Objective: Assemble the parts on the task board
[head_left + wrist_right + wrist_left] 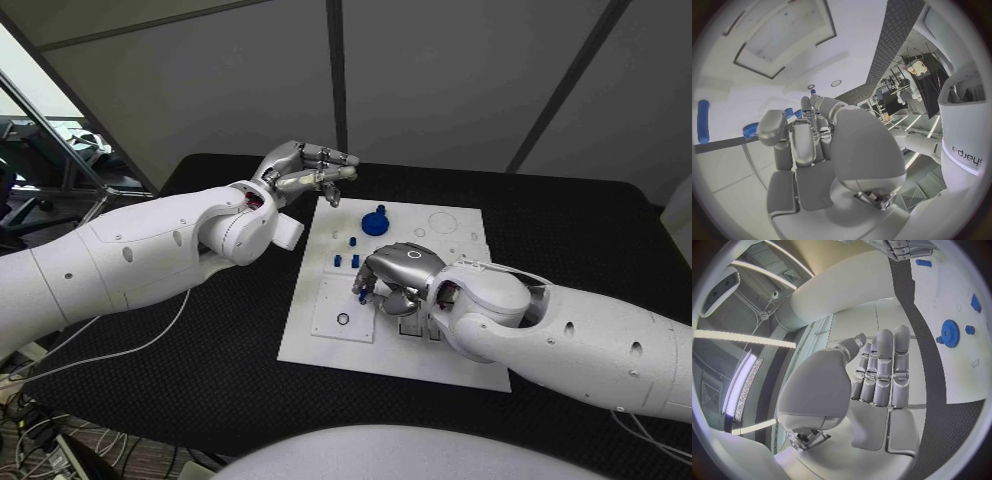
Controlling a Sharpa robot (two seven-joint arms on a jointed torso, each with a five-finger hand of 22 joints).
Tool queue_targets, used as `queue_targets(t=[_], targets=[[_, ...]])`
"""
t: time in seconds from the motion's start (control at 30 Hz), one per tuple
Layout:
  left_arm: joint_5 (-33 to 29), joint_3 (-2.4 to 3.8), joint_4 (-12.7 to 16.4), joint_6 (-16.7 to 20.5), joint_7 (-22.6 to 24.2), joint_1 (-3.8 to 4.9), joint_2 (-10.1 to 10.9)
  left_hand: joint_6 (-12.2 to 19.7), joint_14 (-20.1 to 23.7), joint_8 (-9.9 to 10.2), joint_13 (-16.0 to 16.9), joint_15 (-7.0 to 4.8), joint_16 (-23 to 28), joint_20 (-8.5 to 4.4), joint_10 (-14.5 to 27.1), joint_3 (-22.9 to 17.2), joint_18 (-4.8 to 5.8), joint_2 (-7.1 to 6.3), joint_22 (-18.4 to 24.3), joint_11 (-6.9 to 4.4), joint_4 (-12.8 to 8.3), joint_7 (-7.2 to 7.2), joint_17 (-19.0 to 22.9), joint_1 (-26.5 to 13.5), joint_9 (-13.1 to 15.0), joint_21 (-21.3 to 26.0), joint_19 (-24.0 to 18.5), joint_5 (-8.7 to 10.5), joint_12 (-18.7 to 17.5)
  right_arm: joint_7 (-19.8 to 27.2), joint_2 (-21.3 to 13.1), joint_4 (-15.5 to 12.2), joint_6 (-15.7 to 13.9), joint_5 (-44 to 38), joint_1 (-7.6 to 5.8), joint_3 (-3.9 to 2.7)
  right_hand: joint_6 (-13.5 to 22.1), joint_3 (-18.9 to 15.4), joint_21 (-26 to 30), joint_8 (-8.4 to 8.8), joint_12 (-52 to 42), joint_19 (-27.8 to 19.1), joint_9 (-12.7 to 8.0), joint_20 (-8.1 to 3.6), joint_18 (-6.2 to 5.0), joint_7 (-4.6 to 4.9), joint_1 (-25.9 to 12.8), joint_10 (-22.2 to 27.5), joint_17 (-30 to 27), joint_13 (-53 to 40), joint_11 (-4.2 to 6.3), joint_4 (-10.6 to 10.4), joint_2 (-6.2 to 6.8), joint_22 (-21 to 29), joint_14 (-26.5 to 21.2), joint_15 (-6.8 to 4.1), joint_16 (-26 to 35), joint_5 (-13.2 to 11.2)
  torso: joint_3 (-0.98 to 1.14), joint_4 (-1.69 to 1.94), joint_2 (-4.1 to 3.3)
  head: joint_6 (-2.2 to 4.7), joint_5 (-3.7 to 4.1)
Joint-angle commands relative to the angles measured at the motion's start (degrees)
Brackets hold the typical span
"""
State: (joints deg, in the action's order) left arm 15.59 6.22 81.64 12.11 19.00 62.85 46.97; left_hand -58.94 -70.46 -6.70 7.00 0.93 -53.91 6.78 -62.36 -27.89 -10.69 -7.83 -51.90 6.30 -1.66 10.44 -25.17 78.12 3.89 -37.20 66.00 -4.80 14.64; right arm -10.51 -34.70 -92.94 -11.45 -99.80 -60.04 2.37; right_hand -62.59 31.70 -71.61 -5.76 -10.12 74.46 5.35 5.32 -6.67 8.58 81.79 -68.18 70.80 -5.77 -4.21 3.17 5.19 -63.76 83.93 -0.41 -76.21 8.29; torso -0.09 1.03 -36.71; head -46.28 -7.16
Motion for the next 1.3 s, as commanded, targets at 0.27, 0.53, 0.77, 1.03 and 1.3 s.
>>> queue_targets(t=[0.27, 0.53, 0.77, 1.03, 1.3], targets=[[-0.31, 0.04, 0.12, -0.56, 0.07, 0.1, -0.06, 0.27, 0.27, -0.02, -0.08, 0.28, 0.29, 0.0, 0.52, 0.37, 0.24, 0.06, 0.1, -0.08, -0.04, 0.15, 0.11, -0.6, -0.07, 0.33, -0.36, -0.19, 0.34, 0.84, 0.3, 0.41, 2.29, -0.95, -0.05, 0.02, -0.12, -0.04, -0.03, 0.16, 0.29, -0.12, 0.06, 0.24, 0.84, 0.37, -0.68, -0.23, 0.11, 0.04, -0.4, 0.38, -0.17, -0.09, 2.71, 0.13, -0.26, -0.1, -0.02, 0.03, 0.05, -0.1, 0.0], [-0.31, 0.04, 0.11, -0.6, -0.03, 0.1, -0.03, 0.27, 0.27, -0.02, -0.08, 0.28, 0.29, 0.0, 0.52, 0.37, 0.24, 0.06, 0.1, -0.08, -0.04, 0.15, 0.11, -0.6, -0.07, 0.33, -0.36, -0.19, 0.34, 0.67, 0.46, 0.64, 2.7, -1.11, -0.04, 0.04, -0.14, -0.05, -0.04, 0.16, 0.3, -0.12, 0.07, 0.24, 0.84, 0.37, -0.71, -0.25, 0.11, 0.04, -0.4, 0.37, -0.18, -0.11, 2.71, 0.14, -0.27, -0.1, 0.01, 0.01, 0.02, -0.15, -0.1], [-0.31, 0.04, 0.09, -0.67, -0.15, 0.11, -0.06, 0.35, 0.27, 0.01, -0.09, 0.31, 0.29, 0.02, 0.59, 0.42, 0.24, 0.06, 0.12, -0.05, -0.03, 0.18, 0.15, -0.6, -0.07, 0.36, -0.36, -0.19, 0.35, -0.42, 0.63, 0.67, 2.5, -2.57, -0.04, 0.06, -0.24, -0.08, -0.05, 0.15, 0.33, -0.14, 0.09, 0.26, 0.84, 0.35, -0.83, -0.33, 0.1, 0.03, -0.38, 0.36, -0.27, -0.12, 2.71, 0.14, -0.29, -0.1, 0.02, -0.02, -0.05, -0.18, -0.17], [-0.31, 0.04, 0.04, -0.74, -0.24, 0.11, -0.19, 0.35, 0.27, 0.01, -0.09, 0.31, 0.29, 0.02, 0.59, 0.42, 0.24, 0.06, 0.12, -0.05, -0.03, 0.18, 0.15, -0.6, -0.07, 0.36, -0.36, -0.19, 0.35, -0.19, 1.02, 0.45, 3.99, -3.02, -0.03, 0.61, -0.26, -0.48, -0.03, 0.28, 0.55, -0.22, 0.08, 0.32, 0.82, 0.33, -1.45, -0.39, 0.05, 0.05, -0.37, 0.32, -0.05, -0.12, 2.69, 0.15, -0.33, -0.25, 0.01, 0.02, -0.03, -0.4, -0.16], [-0.31, 0.04, 0.04, -0.84, -0.39, 0.11, -0.23, 0.42, 0.27, 0.03, -0.11, 0.33, 0.29, 0.04, 0.65, 0.46, 0.25, 0.08, 0.14, -0.02, -0.02, 0.21, 0.2, -0.59, -0.08, 0.39, -0.36, -0.2, 0.37, -0.92, 1.17, 0.69, 4.17, -3.08, -0.03, 1.29, 4.67, -2.16, 0.91, 2.39, 3.79, -1.03, -1.13, 1.19, 0.68, 1.39, -4.51, 4.52, -0.8, 1.42, -1.75, -0.77, 1.46, 0.96, 2.42, 1.39, 0.01, 0.69, 0.0, -0.01, 0.01, -0.47, -0.24]])
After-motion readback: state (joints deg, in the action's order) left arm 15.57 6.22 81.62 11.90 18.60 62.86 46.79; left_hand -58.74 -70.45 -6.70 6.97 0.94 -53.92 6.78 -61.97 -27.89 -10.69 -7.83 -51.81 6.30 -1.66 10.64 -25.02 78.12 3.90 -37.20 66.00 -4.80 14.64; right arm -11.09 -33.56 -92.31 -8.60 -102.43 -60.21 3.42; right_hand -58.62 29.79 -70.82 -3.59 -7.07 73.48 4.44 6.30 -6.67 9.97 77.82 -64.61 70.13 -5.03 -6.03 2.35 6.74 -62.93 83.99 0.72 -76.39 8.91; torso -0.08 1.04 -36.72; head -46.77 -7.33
